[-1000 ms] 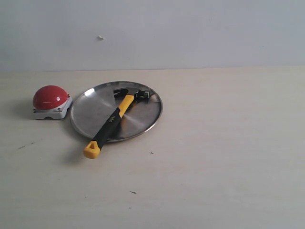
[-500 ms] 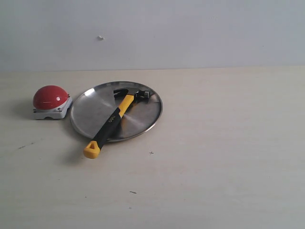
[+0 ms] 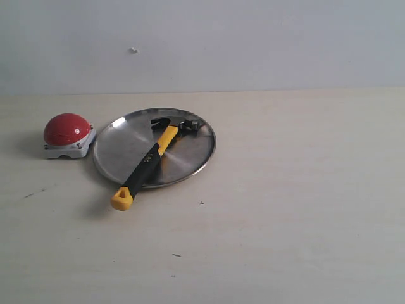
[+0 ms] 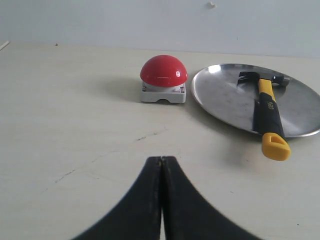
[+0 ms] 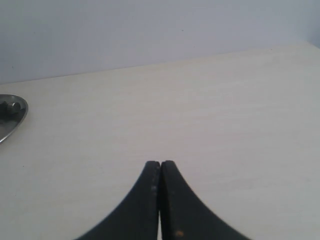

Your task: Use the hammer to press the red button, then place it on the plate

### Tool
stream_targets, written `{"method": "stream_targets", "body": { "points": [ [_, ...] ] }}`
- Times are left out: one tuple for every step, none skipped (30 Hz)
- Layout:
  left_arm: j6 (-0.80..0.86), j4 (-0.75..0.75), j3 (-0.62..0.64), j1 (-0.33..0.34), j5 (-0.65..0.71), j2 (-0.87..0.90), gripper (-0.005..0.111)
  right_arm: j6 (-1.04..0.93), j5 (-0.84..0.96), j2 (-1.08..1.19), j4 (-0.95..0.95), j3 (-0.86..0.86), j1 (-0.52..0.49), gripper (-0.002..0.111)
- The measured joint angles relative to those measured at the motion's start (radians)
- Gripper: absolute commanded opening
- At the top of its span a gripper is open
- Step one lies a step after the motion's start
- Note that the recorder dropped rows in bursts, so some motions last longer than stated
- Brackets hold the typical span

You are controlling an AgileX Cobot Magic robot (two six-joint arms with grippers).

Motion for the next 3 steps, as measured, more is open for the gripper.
{"method": "stream_targets", "body": {
  "points": [
    [0.000,0.000,0.000,0.000,0.000,0.000,0.000,0.002,0.000,0.000,0.000,0.000,0.000,0.000],
    [0.000,0.000,0.000,0.000,0.000,0.000,0.000,0.002,0.000,0.000,0.000,0.000,0.000,0.000],
    [0.000,0.000,0.000,0.000,0.000,0.000,0.000,0.002,0.000,0.000,0.000,0.000,0.000,0.000]
  ]
}}
